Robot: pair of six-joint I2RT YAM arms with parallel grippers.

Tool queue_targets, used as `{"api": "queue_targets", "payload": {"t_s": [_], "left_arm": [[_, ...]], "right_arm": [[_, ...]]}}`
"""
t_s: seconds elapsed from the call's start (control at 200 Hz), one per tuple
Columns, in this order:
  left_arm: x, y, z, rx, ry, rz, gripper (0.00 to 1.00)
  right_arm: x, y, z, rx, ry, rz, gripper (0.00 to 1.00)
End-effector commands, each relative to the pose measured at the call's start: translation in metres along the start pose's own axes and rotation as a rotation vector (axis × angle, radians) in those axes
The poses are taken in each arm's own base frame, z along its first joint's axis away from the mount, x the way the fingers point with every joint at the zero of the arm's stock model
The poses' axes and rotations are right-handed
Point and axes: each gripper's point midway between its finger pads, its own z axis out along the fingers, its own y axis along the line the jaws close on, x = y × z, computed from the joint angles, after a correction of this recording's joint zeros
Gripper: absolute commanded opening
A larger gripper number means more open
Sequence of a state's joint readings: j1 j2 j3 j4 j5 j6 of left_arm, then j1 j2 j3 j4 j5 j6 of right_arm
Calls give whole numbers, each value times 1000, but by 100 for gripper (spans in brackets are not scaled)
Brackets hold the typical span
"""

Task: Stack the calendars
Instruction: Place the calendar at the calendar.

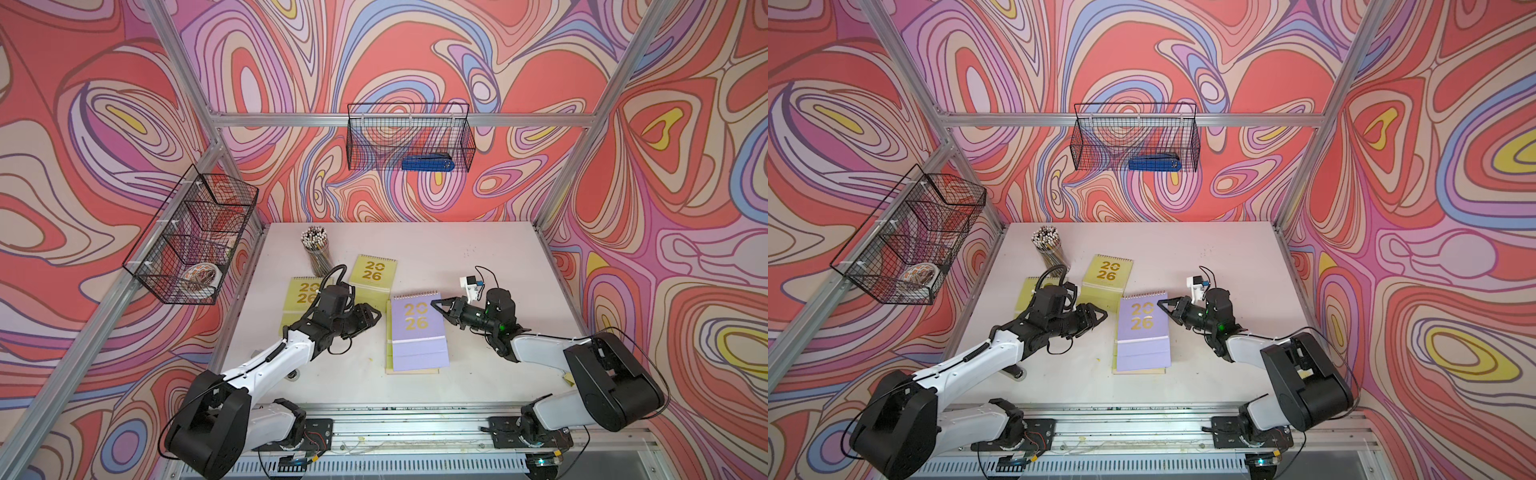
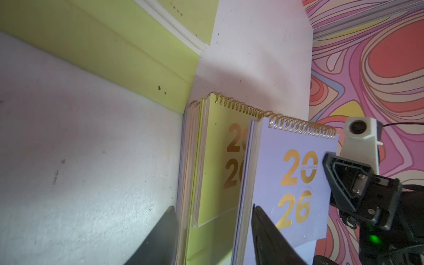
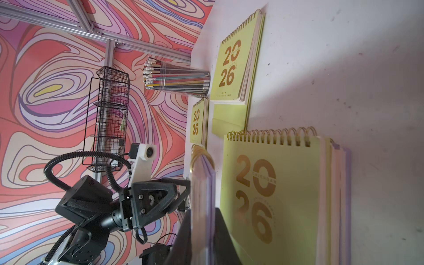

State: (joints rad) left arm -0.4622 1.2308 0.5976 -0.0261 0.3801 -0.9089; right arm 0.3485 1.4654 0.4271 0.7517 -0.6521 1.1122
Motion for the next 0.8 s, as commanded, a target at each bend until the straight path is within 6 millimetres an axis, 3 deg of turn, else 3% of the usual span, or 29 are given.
{"api": "queue_targets", "payload": {"t_s": [0.0, 0.17, 0.791], "left_arm": [[8, 17, 5, -56, 7, -7, 48], [14, 26, 11, -81, 28, -8, 40], [31, 33, 33, -85, 111, -5, 37]], "right_arm": [[-7, 12, 2, -63, -43, -31, 0], [-7, 5, 6, -54, -41, -24, 0], [-11, -6, 21, -68, -27, -13, 0]]}}
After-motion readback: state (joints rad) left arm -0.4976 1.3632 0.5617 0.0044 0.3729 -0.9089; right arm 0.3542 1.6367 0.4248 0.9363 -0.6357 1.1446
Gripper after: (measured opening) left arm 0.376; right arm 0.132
